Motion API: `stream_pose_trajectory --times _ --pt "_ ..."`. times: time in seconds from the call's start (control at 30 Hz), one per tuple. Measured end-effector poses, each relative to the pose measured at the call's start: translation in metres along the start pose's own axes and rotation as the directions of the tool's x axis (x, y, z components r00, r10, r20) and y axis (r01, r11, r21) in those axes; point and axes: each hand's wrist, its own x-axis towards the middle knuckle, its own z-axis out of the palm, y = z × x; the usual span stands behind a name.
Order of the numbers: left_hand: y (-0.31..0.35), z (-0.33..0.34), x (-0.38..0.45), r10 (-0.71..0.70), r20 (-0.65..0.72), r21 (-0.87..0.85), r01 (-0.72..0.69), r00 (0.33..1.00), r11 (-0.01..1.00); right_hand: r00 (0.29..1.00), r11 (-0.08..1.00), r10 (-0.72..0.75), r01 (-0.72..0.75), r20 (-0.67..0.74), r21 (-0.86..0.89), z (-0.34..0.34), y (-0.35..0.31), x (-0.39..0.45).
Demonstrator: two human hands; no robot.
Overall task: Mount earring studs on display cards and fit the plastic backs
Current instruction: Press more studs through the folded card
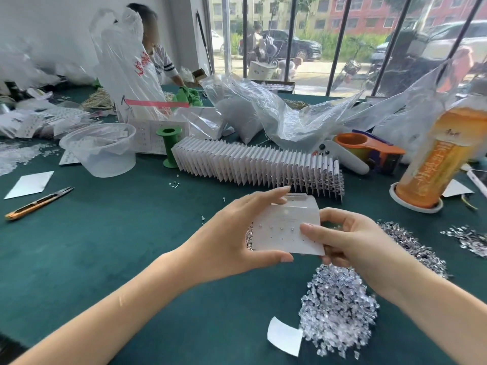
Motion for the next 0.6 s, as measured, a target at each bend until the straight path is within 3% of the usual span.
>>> stream_pose_trajectory --times 0.07,0.13,0.23,0.4,0.6 --pt "0.005 0.0 0.009 -0.028 -0.059 -0.005 0.028 0.998 1.0 0.995 0.997 -0.061 0.065 -0.075 0.049 -0.012 -0.003 -0.005" --pt "0.009 0.0 0.021 -0.142 -0.076 -0.008 0.142 0.987 0.99 0.975 0.988 -0.125 0.139 -0.184 0.063 -0.027 -0.003 -0.012" --pt "0.015 0.012 0.035 -0.261 0.125 0.0 0.263 0.957 0.965 0.922 0.976 -0.192 0.215 -0.337 0.032 -0.046 0.007 -0.025" --pt "0.018 0.041 0.034 -0.163 0.375 0.071 0.147 0.912 0.987 0.872 0.952 -0.286 0.305 -0.396 -0.016 -0.043 0.025 -0.039" --pt "0.01 0.035 0.018 -0.094 0.381 -0.048 0.121 0.92 0.991 0.832 0.915 -0.393 0.397 -0.392 -0.074 -0.032 0.035 -0.039"
